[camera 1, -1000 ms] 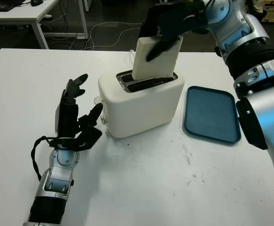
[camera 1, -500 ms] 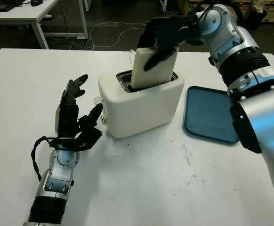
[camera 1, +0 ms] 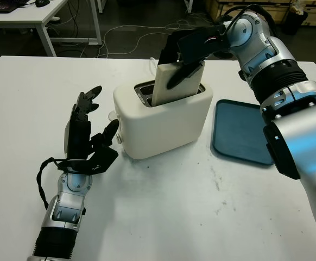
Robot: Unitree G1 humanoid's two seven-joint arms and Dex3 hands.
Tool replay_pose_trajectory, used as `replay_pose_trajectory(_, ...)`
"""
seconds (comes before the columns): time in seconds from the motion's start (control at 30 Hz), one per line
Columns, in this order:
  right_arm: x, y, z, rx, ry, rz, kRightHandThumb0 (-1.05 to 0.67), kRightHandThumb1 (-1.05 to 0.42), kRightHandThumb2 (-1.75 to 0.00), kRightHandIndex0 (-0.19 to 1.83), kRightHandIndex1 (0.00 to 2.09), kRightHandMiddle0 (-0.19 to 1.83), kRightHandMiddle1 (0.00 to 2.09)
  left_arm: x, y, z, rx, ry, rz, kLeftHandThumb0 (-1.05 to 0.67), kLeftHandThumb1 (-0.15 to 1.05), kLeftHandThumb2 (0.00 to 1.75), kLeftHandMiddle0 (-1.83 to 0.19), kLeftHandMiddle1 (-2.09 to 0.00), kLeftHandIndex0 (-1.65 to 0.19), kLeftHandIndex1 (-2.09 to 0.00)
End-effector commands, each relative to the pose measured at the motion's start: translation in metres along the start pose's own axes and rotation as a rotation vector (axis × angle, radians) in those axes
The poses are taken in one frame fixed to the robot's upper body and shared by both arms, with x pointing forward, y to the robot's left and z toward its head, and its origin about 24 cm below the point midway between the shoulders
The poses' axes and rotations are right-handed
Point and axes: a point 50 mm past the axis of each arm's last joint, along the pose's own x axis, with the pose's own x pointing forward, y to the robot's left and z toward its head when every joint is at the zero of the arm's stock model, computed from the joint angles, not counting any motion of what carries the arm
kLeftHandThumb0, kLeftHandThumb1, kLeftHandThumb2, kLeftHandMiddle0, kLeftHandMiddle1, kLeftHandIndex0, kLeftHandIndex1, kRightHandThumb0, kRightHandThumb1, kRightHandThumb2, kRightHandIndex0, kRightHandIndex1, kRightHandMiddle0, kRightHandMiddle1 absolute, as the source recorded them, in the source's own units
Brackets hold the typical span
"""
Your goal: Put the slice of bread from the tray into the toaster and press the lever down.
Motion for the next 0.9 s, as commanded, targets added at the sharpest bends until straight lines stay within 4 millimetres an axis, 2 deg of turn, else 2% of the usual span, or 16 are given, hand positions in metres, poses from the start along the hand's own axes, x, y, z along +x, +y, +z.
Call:
replay_pose_trajectory(0.0, 0.002, 0.007, -0.004, -0.034, 0.022, 0.044, -0.54, -0.82, 0.0, 1.09, 0.46, 1.13, 0.01, 0.003, 0.001, 0.004, -0.009, -0.022, 0.012, -1.02, 0.92, 0.6, 0.0, -1.16, 0.0, -0.68)
replay_pose_trajectory(0.1, 0.003, 0.008, -0.003, -0.072, 0.041, 0.064, -0.7, -0.74, 0.0, 0.8, 0.32, 0.87, 0.0, 0.002, 0.001, 0.004, -0.005, -0.022, 0.017, -1.02, 0.92, 0.6, 0.0, -1.16, 0.0, -0.69)
replay_pose_trajectory(0.2, 0.003, 0.007, -0.002, -0.061, 0.038, 0.064, -0.72, -0.7, 0.0, 0.61, 0.23, 0.71, 0.0, 0.002, 0.001, 0.003, -0.017, -0.019, 0.011, -1.02, 0.92, 0.6, 0.0, -1.16, 0.0, -0.69)
replay_pose_trajectory(0.37, 0.001, 0.006, -0.002, -0.077, 0.039, 0.056, -0.71, -0.68, 0.0, 0.48, 0.19, 0.62, 0.0, 0.002, 0.001, 0.004, -0.001, -0.016, 0.015, -1.01, 0.92, 0.61, 0.0, -1.17, 0.0, -0.69)
replay_pose_trajectory(0.63, -0.004, -0.002, -0.001, -0.085, 0.028, 0.013, -0.74, -0.69, -0.01, 0.38, 0.22, 0.53, 0.0, 0.002, 0.001, 0.003, -0.013, -0.025, 0.01, -1.0, 0.92, 0.61, 0.0, -1.13, 0.0, -0.67)
replay_pose_trajectory(0.73, -0.008, -0.009, 0.002, -0.095, 0.012, -0.05, -0.78, -0.7, 0.0, 0.19, 0.57, 0.51, 0.0, 0.001, 0.001, 0.003, -0.007, -0.023, 0.011, -1.01, 0.92, 0.61, 0.0, -1.14, 0.0, -0.68)
replay_pose_trajectory(0.87, -0.017, -0.02, 0.003, -0.102, -0.011, -0.168, -0.78, -0.71, 0.0, 0.19, 0.71, 0.54, 0.02, 0.001, 0.001, 0.003, 0.001, -0.021, 0.015, -1.02, 0.92, 0.62, 0.0, -1.14, 0.0, -0.68)
